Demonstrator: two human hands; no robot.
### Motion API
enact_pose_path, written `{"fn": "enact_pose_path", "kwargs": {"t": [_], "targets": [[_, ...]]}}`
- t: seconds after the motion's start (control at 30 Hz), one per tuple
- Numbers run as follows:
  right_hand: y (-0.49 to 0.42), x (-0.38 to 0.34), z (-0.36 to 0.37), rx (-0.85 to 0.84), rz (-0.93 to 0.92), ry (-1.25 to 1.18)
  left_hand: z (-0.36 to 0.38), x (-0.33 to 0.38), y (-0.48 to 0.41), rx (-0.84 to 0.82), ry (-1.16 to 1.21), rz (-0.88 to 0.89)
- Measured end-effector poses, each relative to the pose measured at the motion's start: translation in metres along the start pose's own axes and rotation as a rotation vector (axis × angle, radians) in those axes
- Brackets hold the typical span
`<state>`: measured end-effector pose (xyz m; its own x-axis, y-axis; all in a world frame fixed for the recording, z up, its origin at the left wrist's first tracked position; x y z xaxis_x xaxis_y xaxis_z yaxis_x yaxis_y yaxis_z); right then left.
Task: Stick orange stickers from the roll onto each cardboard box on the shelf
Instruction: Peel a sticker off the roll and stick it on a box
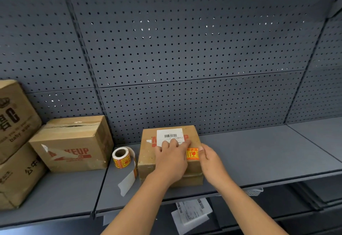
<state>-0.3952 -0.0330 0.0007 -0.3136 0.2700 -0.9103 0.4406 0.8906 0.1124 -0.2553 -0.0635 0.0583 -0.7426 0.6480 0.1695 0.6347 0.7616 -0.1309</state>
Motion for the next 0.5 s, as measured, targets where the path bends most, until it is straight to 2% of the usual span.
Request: {"fn": "enact_pose_path", "kwargs": {"t": [0.27,0.5], "targets": [[0.011,-0.014,-0.019,-0.004,0.108,-0.078,-0.002,-0.007,0.0,0.092,0.153,-0.048],[0.011,-0.021,-0.012,-0.013,0.043,0.079,-0.002,-0.004,-0.001,0.033,0.085,-0.042]]}}
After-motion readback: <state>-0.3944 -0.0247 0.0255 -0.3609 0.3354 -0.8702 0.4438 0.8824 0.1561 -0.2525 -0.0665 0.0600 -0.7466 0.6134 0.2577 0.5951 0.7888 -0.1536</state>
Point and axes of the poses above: each hand's wrist, its own y-axis away from the middle knuckle, its own z-axis out of the palm, x = y × z, the point moved 6 cm from there along -y, towards the middle knuckle, and after that the axes turned 13 degrees about z, right-handed, at the moved point
